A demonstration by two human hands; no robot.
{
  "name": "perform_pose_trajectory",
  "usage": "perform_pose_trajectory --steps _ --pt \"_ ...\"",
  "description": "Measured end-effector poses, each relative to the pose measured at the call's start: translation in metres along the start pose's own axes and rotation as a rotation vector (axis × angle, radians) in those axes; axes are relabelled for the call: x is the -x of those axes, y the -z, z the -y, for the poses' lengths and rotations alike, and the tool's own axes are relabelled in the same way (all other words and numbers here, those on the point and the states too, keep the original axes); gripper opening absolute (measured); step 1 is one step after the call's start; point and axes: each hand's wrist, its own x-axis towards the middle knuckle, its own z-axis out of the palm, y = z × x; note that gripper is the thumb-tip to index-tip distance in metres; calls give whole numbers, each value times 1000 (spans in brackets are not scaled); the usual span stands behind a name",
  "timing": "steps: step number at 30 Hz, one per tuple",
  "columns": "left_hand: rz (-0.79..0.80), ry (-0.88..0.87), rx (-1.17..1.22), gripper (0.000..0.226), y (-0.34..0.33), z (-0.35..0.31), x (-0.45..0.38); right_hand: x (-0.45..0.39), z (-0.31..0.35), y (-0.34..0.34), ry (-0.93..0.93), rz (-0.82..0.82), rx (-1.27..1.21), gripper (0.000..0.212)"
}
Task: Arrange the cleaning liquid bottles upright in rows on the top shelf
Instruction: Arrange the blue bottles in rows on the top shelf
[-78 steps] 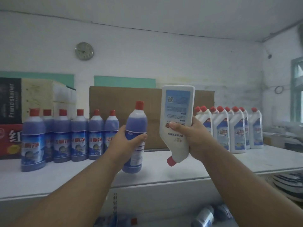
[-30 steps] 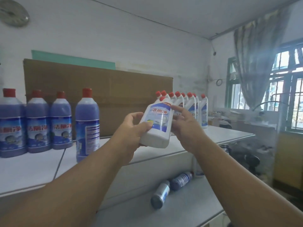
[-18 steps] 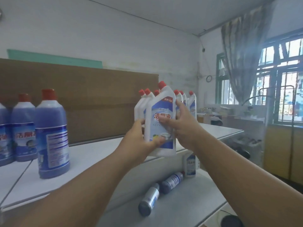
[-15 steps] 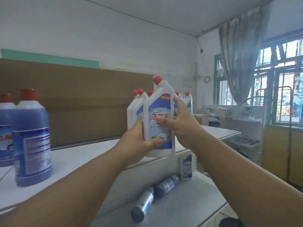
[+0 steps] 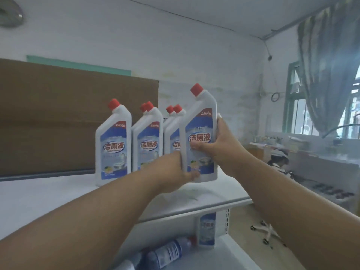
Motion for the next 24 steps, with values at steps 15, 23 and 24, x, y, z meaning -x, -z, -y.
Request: perform_pose_trajectory --steps 15,23,24 --pt "-47 160 -473 66 -68 -5 -53 -63 -83 47 -109 80 -29 67" --pt "-29 177 -530 59 -70 -5 -56 -55 -95 53 -141 197 334 83" --pt "-28 179 -530 58 -70 -5 -56 -57 -93 54 -146 205 374 80"
